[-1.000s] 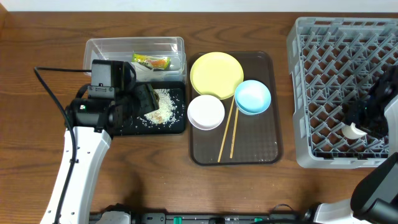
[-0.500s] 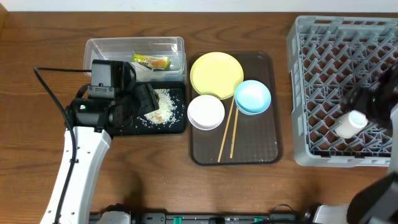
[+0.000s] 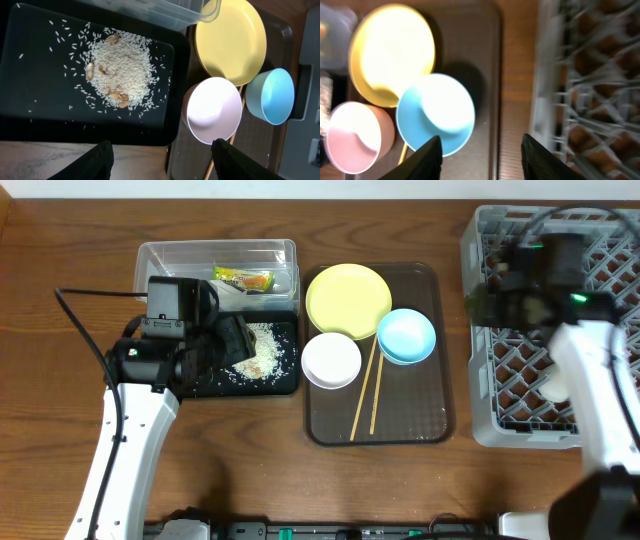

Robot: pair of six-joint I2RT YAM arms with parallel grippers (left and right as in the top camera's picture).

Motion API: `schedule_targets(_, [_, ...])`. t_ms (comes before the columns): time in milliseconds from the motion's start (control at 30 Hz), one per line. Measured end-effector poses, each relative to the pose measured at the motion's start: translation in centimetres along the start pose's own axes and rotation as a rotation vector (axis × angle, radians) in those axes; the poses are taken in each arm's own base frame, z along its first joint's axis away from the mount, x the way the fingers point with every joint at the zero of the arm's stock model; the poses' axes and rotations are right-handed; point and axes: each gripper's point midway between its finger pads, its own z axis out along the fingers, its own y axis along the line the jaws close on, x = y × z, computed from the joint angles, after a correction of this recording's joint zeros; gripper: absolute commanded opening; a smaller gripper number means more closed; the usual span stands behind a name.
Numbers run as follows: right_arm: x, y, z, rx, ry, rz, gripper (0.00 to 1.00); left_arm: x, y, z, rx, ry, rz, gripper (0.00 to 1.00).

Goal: Sort waste into correct bins and load items into the dishwasher rack
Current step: 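Withdraw the right gripper from the rack toward the blue bowl, then grasp the light blue bowl rim with the right gripper and lift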

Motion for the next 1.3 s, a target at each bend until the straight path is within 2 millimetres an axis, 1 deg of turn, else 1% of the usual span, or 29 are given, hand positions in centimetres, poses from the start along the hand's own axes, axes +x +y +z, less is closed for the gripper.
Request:
schedule_targets(67, [0.8, 0.5, 2.2, 0.014, 0.049, -0.013, 0.38, 0.1, 0.1, 0.0, -0.002, 0.005, -0.001, 0.66])
schedule_targets(100, [1.3, 0.8, 3.5, 0.025, 0.081, -0.012, 0.36, 0.2, 0.1, 0.0, -0.004, 0.008, -0.002, 0.66])
schedule_targets(233, [3.0, 0.8, 7.3, 0.069, 0.165, 0.009, 0.35, 0.2, 0.1, 0.0, -0.005, 0.010, -0.002, 0.66])
schedule_targets(267, [3.5, 0.7, 8.3, 0.078, 0.186, 0.017, 0.33, 0.3, 0.1, 0.0, -0.005, 0.010, -0.002, 0.66])
schedule_targets(300, [3.7, 0.7, 8.7, 0.084, 0.195, 0.019, 0.33, 0.3, 0.1, 0.0, -0.005, 0.010, -0.002, 0.66])
schedule_targets(400, [4.9, 0.3, 10.8, 0.102, 0.240, 0.035, 0.25, 0.3, 0.1, 0.0, -0.005, 0.011, -0.002, 0.66])
schedule_targets(433, [5.1, 0.2, 11.2, 0.108, 0.248, 0.036, 0.23, 0.3, 0.1, 0.0, -0.005, 0.011, -0.002, 0.66])
schedule_targets(533, [5.8, 0.1, 12.4, 0.118, 0.272, 0.041, 0.05, 0.3, 0.1, 0.0, -0.005, 0.011, -0.002, 0.66])
schedule_targets(567, [6.2, 0.1, 12.8, 0.121, 0.282, 0.053, 0.01, 0.3, 0.1, 0.0, -0.005, 0.011, -0.002, 0.66])
schedule_targets(633, [6.4, 0.2, 12.9, 0.121, 0.291, 0.051, 0.01, 0.3, 0.1, 0.0, -0.006, 0.012, -0.003, 0.66])
schedule_targets(800, [6.2, 0.5, 12.6, 0.118, 0.280, 0.046, 0.01, 0.3, 0.2, 0.0, -0.006, 0.013, -0.003, 0.67])
schedule_targets(867, [5.4, 0.4, 11.8, 0.127, 0.249, 0.044, 0.01, 0.3, 0.2, 0.0, -0.006, 0.013, -0.003, 0.67])
schedule_targets(933, [3.8, 0.1, 10.3, 0.146, 0.186, 0.041, 0.01, 0.3, 0.2, 0.0, -0.006, 0.013, -0.003, 0.66])
schedule_targets(1033, [-0.8, -1.0, 6.0, 0.212, -0.015, 0.028, 0.02, 0.3, 0.2, 0.0, -0.006, 0.013, -0.003, 0.67])
schedule_targets(1100, [-4.4, -1.7, 2.3, 0.267, -0.180, 0.003, 0.03, 0.3, 0.2, 0.0, -0.006, 0.013, -0.003, 0.67])
schedule_targets(1200, [-8.8, -2.7, -2.7, 0.375, -0.396, -0.048, 0.01, 0.3, 0.2, 0.0, -0.006, 0.013, -0.003, 0.67])
schedule_targets(1267, [-11.0, -3.3, -5.0, 0.456, -0.498, -0.092, 0.01, 0.3, 0.2, 0.0, -0.006, 0.013, -0.003, 0.67])
schedule_targets(1300, [-11.8, -3.5, -5.7, 0.487, -0.532, -0.109, 0.01, 0.3, 0.2, 0.0, -0.006, 0.013, -0.003, 0.67])
